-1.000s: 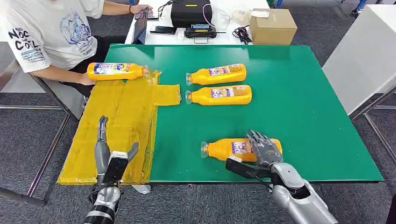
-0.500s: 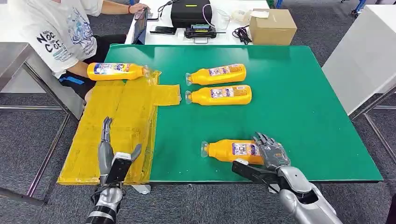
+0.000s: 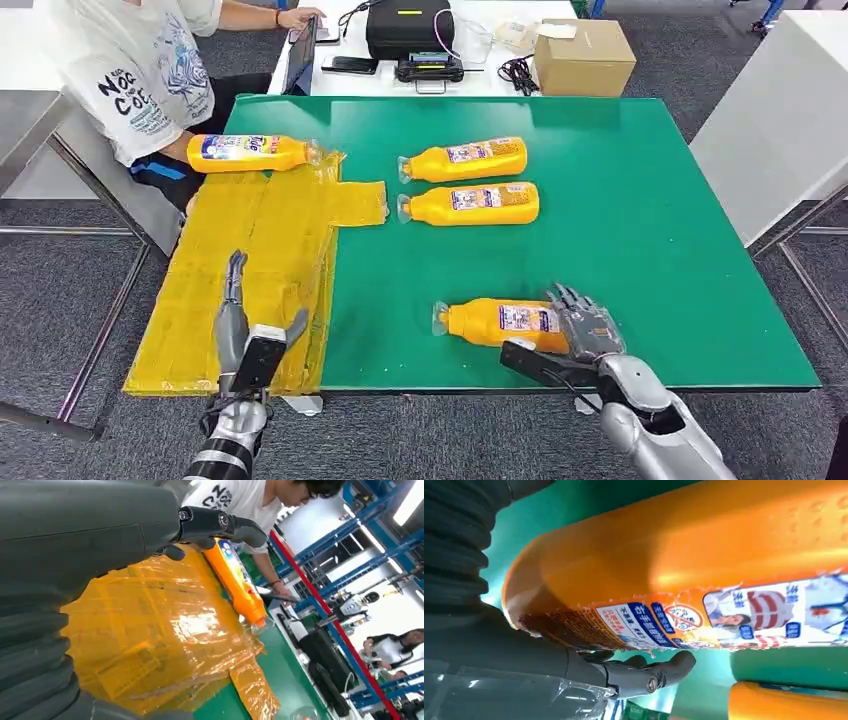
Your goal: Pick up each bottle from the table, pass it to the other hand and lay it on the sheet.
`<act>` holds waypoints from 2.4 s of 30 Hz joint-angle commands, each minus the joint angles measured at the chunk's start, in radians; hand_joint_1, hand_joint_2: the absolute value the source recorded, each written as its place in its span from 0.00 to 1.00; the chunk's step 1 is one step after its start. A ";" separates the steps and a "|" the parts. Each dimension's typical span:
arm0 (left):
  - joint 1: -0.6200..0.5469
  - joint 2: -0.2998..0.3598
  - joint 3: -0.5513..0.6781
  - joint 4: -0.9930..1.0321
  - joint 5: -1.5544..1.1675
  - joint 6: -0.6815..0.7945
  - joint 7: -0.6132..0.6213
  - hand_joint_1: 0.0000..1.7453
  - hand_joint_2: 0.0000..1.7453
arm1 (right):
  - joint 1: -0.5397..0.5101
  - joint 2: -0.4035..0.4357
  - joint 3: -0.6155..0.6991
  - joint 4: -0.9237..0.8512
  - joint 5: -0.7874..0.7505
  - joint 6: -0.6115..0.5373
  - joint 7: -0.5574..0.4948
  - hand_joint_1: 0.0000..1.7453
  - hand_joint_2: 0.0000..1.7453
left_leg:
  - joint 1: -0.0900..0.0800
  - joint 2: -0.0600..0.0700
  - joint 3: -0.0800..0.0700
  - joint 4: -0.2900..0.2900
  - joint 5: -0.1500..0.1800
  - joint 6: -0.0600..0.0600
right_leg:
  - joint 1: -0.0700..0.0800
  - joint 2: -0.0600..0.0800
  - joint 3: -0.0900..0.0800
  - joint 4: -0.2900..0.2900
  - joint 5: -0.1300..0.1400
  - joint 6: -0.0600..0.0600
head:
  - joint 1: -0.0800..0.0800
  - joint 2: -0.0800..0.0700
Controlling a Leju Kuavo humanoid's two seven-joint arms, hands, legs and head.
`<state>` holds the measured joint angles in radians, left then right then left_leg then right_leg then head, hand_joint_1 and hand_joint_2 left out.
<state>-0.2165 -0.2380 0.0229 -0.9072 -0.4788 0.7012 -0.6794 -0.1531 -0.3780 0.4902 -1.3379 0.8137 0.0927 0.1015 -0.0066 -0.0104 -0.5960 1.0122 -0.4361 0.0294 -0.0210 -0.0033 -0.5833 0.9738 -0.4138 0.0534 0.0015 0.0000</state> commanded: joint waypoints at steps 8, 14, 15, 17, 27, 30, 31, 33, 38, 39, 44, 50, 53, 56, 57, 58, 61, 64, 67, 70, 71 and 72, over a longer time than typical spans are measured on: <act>-0.047 0.019 -0.028 0.087 0.008 -0.003 -0.019 0.00 1.00 | -0.002 -0.002 -0.011 0.104 -0.014 0.016 -0.003 0.04 1.00 | 0.002 -0.001 0.004 -0.001 0.000 -0.002 | 0.002 -0.001 0.005 -0.002 0.000 -0.003 | 0.000 0.000; -0.048 0.019 -0.033 0.091 0.011 -0.003 -0.019 0.00 1.00 | 0.001 -0.003 -0.016 0.110 -0.024 0.020 -0.002 0.29 1.00 | 0.002 -0.001 0.005 -0.001 0.000 -0.002 | 0.002 -0.002 0.006 -0.002 0.000 -0.003 | 0.000 0.000; -0.050 0.018 -0.037 0.095 0.016 -0.003 -0.019 0.00 1.00 | 0.005 -0.005 -0.020 0.115 -0.029 0.021 -0.002 0.44 1.00 | 0.001 -0.001 0.004 -0.001 0.000 -0.002 | 0.002 -0.001 0.005 -0.002 0.000 -0.002 | 0.000 0.000; -0.051 0.019 -0.043 0.099 0.016 -0.003 -0.019 0.00 1.00 | 0.007 -0.007 -0.025 0.120 -0.034 0.021 -0.002 0.71 1.00 | 0.002 -0.001 0.005 0.000 -0.001 -0.003 | 0.003 -0.002 0.007 -0.002 -0.001 -0.003 | 0.000 0.000; -0.061 0.020 -0.064 0.117 0.030 -0.003 -0.019 0.00 1.00 | 0.034 -0.013 -0.043 0.120 -0.074 0.029 -0.022 0.93 1.00 | 0.001 -0.002 0.005 -0.001 0.000 -0.001 | 0.001 -0.002 0.006 -0.002 0.000 -0.001 | 0.000 0.000; -0.062 0.019 -0.064 0.118 0.032 -0.003 -0.019 0.00 1.00 | 0.041 -0.007 -0.052 0.114 -0.095 0.022 -0.037 1.00 1.00 | 0.002 -0.002 0.006 -0.001 0.000 -0.002 | 0.002 -0.003 0.007 -0.003 0.000 -0.002 | 0.000 0.000; -0.063 0.019 -0.064 0.119 0.032 -0.003 -0.019 0.00 1.00 | 0.044 -0.002 -0.059 0.109 -0.104 0.016 -0.042 1.00 1.00 | 0.002 -0.002 0.006 -0.001 0.000 -0.001 | 0.002 -0.002 0.007 -0.002 0.000 -0.002 | 0.000 0.000; -0.062 0.018 -0.066 0.119 0.031 -0.003 -0.019 0.00 1.00 | 0.047 0.004 -0.063 0.100 -0.113 0.011 -0.047 1.00 1.00 | 0.002 -0.002 0.006 -0.001 0.000 -0.002 | 0.002 -0.003 0.007 -0.002 -0.001 -0.002 | 0.000 0.000; -0.058 0.015 -0.057 0.118 0.027 -0.003 -0.019 0.00 1.00 | 0.070 0.040 -0.092 0.067 -0.124 -0.045 -0.057 1.00 1.00 | 0.002 -0.001 0.007 -0.001 0.000 -0.002 | 0.002 -0.002 0.007 -0.002 0.000 -0.002 | 0.000 0.000; -0.054 0.015 -0.057 0.111 0.026 -0.003 -0.019 0.00 1.00 | 0.079 0.054 -0.101 0.052 -0.121 -0.068 -0.065 1.00 1.00 | 0.001 -0.001 0.006 -0.001 0.000 -0.001 | 0.002 -0.002 0.007 -0.002 0.000 -0.002 | 0.000 0.000; -0.025 0.010 -0.086 0.053 0.069 -0.003 -0.019 0.00 1.00 | 0.157 0.296 -0.217 -0.163 -0.126 -0.438 -0.310 1.00 1.00 | 0.003 0.002 0.007 -0.001 -0.001 -0.003 | 0.003 0.002 0.006 -0.001 0.000 -0.004 | 0.000 0.000; -0.018 0.010 -0.126 0.032 0.113 -0.011 -0.019 0.00 1.00 | 0.176 0.378 -0.247 -0.263 -0.184 -0.544 -0.433 1.00 1.00 | 0.002 0.002 0.002 0.000 -0.001 -0.002 | 0.002 0.001 0.001 0.001 -0.001 -0.002 | -0.001 0.000; -0.020 0.012 -0.174 0.026 0.143 -0.056 -0.019 0.00 1.00 | 0.187 0.417 -0.258 -0.332 -0.163 -0.631 -0.513 1.00 1.00 | 0.002 0.001 0.000 0.001 -0.001 -0.002 | 0.002 0.001 -0.001 0.002 -0.001 -0.002 | 0.000 0.000; -0.029 -0.001 -0.179 0.019 0.154 -0.151 -0.015 0.00 1.00 | 0.183 0.420 -0.294 -0.365 -0.147 -0.700 -0.559 1.00 1.00 | 0.002 0.001 -0.002 0.000 -0.001 -0.001 | 0.001 0.002 -0.002 0.002 -0.001 -0.002 | 0.000 0.000; -0.018 -0.004 -0.179 -0.013 0.173 -0.213 0.005 0.00 1.00 | 0.186 0.427 -0.316 -0.377 -0.150 -0.714 -0.573 1.00 1.00 | 0.002 0.001 -0.001 0.001 -0.002 -0.002 | 0.002 0.001 0.000 0.002 -0.002 -0.003 | 0.000 0.000; -0.008 -0.004 -0.180 -0.041 0.192 -0.266 0.026 0.00 1.00 | 0.187 0.428 -0.325 -0.381 -0.163 -0.711 -0.582 1.00 1.00 | 0.001 0.001 -0.002 0.001 -0.001 -0.002 | 0.001 0.001 -0.002 0.001 -0.001 -0.002 | 0.000 0.000; 0.029 0.002 -0.191 -0.139 0.326 -0.504 0.094 0.00 1.00 | 0.177 0.425 -0.350 -0.348 -0.171 -0.689 -0.578 1.00 1.00 | 0.001 0.000 -0.002 0.001 -0.001 -0.002 | 0.001 0.001 -0.001 0.001 -0.001 -0.002 | 0.000 0.000; 0.061 0.032 -0.234 -0.231 0.446 -0.693 0.145 0.00 1.00 | 0.174 0.429 -0.365 -0.276 -0.169 -0.670 -0.594 1.00 1.00 | 0.002 0.002 0.001 0.000 -0.002 -0.002 | 0.002 0.002 0.001 0.000 -0.001 -0.003 | 0.000 0.000; 0.066 0.057 -0.257 -0.262 0.585 -0.858 0.180 0.00 1.00 | 0.174 0.451 -0.356 -0.201 -0.202 -0.634 -0.628 1.00 1.00 | 0.002 0.003 0.001 -0.001 -0.002 -0.003 | 0.002 0.003 0.001 -0.001 -0.001 -0.003 | 0.000 0.000; 0.066 0.057 -0.257 -0.262 0.585 -0.858 0.180 0.00 1.00 | 0.174 0.451 -0.356 -0.201 -0.202 -0.634 -0.628 1.00 1.00 | 0.002 0.003 0.001 -0.001 -0.002 -0.003 | 0.002 0.003 0.001 -0.001 -0.001 -0.003 | 0.000 0.000; 0.066 0.057 -0.257 -0.262 0.585 -0.858 0.180 0.00 1.00 | 0.174 0.451 -0.356 -0.201 -0.202 -0.634 -0.628 1.00 1.00 | 0.002 0.003 0.001 -0.001 -0.002 -0.003 | 0.002 0.003 0.001 -0.001 -0.001 -0.003 | 0.000 0.000; 0.066 0.057 -0.257 -0.262 0.585 -0.858 0.180 0.00 1.00 | 0.174 0.451 -0.356 -0.201 -0.202 -0.634 -0.628 1.00 1.00 | 0.002 0.003 0.001 -0.001 -0.002 -0.003 | 0.002 0.003 0.001 -0.001 -0.001 -0.003 | 0.000 0.000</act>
<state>-0.1748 -0.2457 -0.1572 -1.0335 -0.0769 0.0730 -0.5588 0.0393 0.0244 0.1880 -1.6804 0.6451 -0.5836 -0.4849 -0.0068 -0.0102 -0.5988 1.0120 -0.4361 0.0294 -0.0212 -0.0024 -0.5859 0.9743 -0.4139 0.0534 0.0015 0.0000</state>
